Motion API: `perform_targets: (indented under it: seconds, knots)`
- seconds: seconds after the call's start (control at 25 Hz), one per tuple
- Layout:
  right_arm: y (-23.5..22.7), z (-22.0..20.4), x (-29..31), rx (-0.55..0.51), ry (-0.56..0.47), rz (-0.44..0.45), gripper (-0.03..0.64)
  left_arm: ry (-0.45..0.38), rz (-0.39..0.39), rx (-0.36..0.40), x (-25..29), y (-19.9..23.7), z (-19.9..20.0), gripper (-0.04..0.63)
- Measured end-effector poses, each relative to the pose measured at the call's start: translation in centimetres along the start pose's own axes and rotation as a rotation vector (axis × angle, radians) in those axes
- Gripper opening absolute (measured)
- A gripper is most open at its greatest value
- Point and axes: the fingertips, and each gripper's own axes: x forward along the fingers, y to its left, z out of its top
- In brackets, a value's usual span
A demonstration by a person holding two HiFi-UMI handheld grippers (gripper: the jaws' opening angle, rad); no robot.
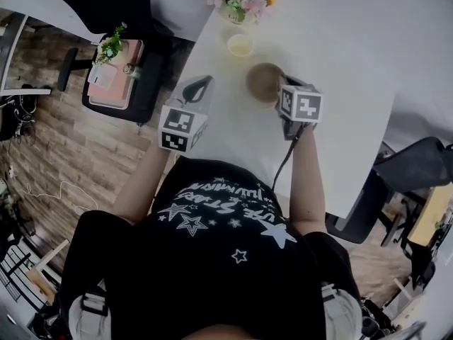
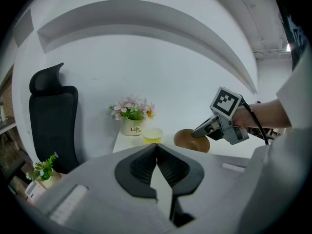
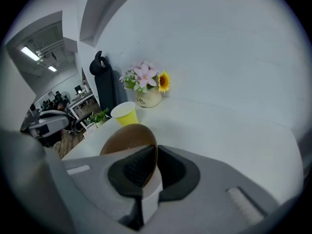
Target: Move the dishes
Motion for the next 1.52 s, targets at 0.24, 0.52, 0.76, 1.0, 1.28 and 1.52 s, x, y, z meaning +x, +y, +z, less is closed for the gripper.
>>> perform_targets:
  seconds: [0.24,0.52,0.76,1.0,1.28,1.52]
  knots:
    - [-3.2,1.7,-1.7,0.032,-0.062,-0.046,0.020,0.006,-0.017,-0.002,1.0,-1.1,-0.1,0.011]
    - [-6.8,1.9,-1.5,0.068,-0.077,-0.104,0.020,0.035,-0.021,0.004,1.8,-1.8,-0.6,0.011]
    - [-9.5,1.2,-1.0,0.126,-0.072,-0.127,0.020,0.055,-0.014,0.015,2.1,-2.1,-0.8,0.011]
    - [-10.9,-0.1,0.1,0.203,-0.043,-0.110,0.020,0.070,-0.012,0.011,2.8,-2.5,-0.7,0.011]
    - [-11.0,-0.5,0.8,0.202,-0.027,-0.100,0.029,0.072,-0.046,0.043,3.4,-4.5,-0.4,0.011]
    - [-11.4,-0.4,0.4,0.186,-0.043,-0.108,0.069,0.072,-0.039,0.053,2.8,-5.3,-0.4,0.011]
